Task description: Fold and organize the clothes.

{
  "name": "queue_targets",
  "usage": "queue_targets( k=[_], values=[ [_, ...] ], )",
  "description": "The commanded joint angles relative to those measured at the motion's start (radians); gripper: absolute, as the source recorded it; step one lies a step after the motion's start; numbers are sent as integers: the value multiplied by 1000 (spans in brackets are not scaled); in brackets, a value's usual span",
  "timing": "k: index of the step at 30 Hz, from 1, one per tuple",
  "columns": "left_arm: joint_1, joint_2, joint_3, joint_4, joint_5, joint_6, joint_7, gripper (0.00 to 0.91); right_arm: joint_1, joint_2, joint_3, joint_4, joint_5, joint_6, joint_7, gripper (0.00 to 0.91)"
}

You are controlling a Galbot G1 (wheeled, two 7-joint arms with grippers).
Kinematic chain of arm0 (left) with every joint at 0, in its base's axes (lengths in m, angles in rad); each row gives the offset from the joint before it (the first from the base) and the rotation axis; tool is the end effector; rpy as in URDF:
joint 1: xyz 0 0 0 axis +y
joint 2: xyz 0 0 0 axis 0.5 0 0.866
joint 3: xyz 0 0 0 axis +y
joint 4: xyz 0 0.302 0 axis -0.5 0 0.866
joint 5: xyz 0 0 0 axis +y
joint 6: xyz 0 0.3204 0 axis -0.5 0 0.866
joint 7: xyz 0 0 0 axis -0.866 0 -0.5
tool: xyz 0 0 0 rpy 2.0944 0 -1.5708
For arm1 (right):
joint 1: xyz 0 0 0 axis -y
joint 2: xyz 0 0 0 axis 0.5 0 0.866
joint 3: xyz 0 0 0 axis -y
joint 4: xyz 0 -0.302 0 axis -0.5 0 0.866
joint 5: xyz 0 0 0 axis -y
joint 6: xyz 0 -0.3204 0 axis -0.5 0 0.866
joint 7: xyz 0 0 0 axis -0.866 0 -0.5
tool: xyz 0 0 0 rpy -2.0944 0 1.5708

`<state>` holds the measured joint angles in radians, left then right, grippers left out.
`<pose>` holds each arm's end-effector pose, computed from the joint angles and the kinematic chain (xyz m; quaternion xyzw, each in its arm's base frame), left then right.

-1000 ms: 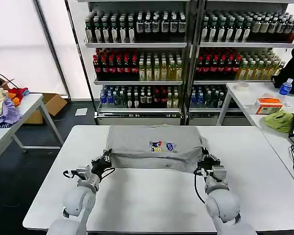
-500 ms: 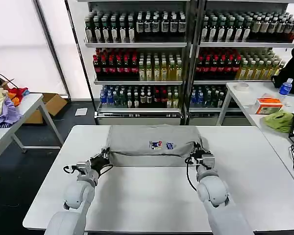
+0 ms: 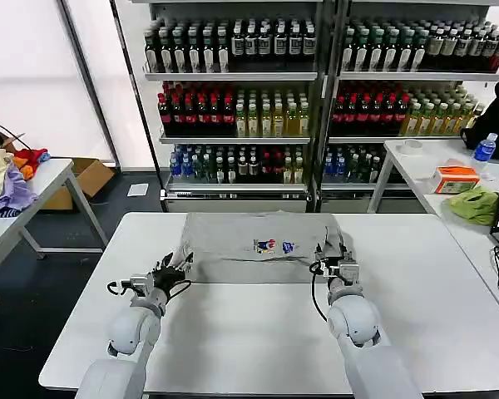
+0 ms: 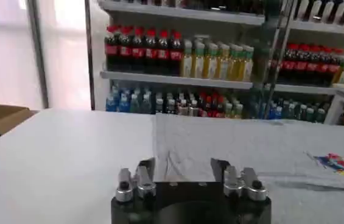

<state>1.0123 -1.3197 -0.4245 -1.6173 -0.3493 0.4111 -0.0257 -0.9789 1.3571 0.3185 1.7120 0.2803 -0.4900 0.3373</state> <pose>0.3283 0.0407 -0.2747 -0.0513 -0.9818 0.0346 0.1795 0.3279 0.0086 -0.2430 -0.0432 -0.9853 0.0212 0.1642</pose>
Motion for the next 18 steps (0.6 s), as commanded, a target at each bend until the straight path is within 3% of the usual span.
queue_targets(
  k=[1,7,18],
  values=[
    [56,10,2,-96,5,37,-10,907,-59,-7,5,75,18,7,22,907],
    [93,39,-9,-173,-2,68,-13,907,-114,-70,45,189,100,-86,81,907],
    [131,36,-28,-201,-22,97,-14,907,-201,-125,119,255,135,-91,97,907]
  ],
)
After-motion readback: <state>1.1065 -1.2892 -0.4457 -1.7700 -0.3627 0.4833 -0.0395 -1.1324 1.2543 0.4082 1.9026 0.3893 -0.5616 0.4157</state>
